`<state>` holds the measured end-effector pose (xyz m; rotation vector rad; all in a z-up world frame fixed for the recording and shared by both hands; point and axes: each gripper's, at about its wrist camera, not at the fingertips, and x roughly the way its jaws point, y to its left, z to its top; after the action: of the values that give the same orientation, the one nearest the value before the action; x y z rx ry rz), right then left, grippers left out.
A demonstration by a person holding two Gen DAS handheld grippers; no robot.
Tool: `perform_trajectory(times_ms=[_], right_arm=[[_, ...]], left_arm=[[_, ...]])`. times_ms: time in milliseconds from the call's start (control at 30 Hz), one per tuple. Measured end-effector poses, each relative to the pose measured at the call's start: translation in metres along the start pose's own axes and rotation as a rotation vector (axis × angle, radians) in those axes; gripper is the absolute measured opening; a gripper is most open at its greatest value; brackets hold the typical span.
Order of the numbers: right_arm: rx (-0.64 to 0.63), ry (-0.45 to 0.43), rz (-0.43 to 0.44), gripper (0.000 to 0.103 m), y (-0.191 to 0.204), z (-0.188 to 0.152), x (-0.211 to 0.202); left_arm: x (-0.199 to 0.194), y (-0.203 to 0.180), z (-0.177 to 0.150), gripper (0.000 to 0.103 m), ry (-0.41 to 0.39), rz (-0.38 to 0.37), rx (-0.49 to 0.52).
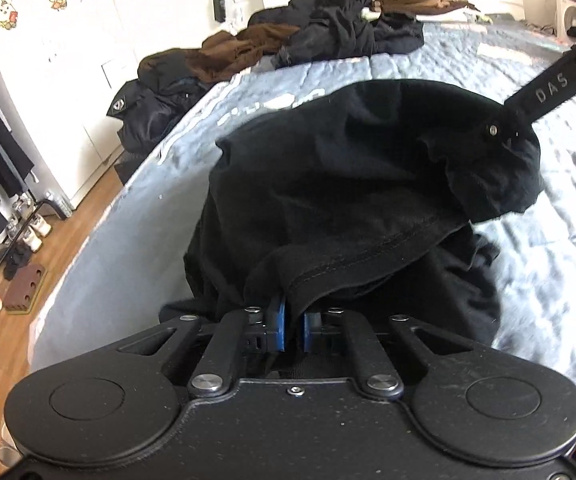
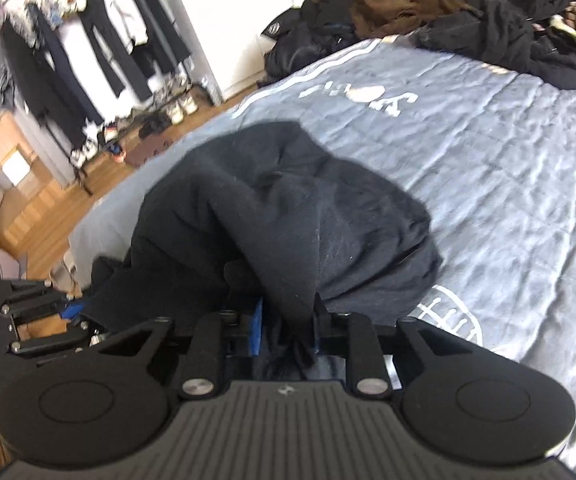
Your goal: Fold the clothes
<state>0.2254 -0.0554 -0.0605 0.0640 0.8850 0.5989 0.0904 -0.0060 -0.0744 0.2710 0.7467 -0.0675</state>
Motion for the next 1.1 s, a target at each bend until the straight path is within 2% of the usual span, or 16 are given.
perform_trajectory(times_ms=[100,267,433,567,900,967,1100], right_arm=[[0.028,-0.061,-0.01,0.019,-0.008,0.008,-0.027],[0.069,-0.163,-0.041,0.015,-0.024,0.02,-0.08],[0.099,-0.253,-0.12,0.012,-0.053,0.022,-0.141],[0.145,-0.311,-0.189,0.01,-0.084,0.014,-0.19],[0.296,-0.396,-0.342,0.009,-0.183,-0.049,-0.287],[0.324,-0.424,-0.379,0.006,-0.2,-0.062,-0.309],[0.354,-0.487,-0.459,0.0,-0.226,-0.083,-0.361]], left_arm=[[-0.011,-0.005,0.011,0.006,-0.03,-0.026,-0.014],[-0.033,-0.026,0.036,0.006,-0.102,-0.118,-0.024],[-0.053,-0.073,0.061,0.006,-0.17,-0.219,0.012],[-0.059,-0.126,0.076,0.006,-0.203,-0.319,0.051],[-0.068,-0.259,0.101,0.005,-0.251,-0.56,0.191],[-0.07,-0.281,0.107,0.004,-0.264,-0.601,0.223],[-0.075,-0.299,0.113,0.004,-0.292,-0.645,0.277]])
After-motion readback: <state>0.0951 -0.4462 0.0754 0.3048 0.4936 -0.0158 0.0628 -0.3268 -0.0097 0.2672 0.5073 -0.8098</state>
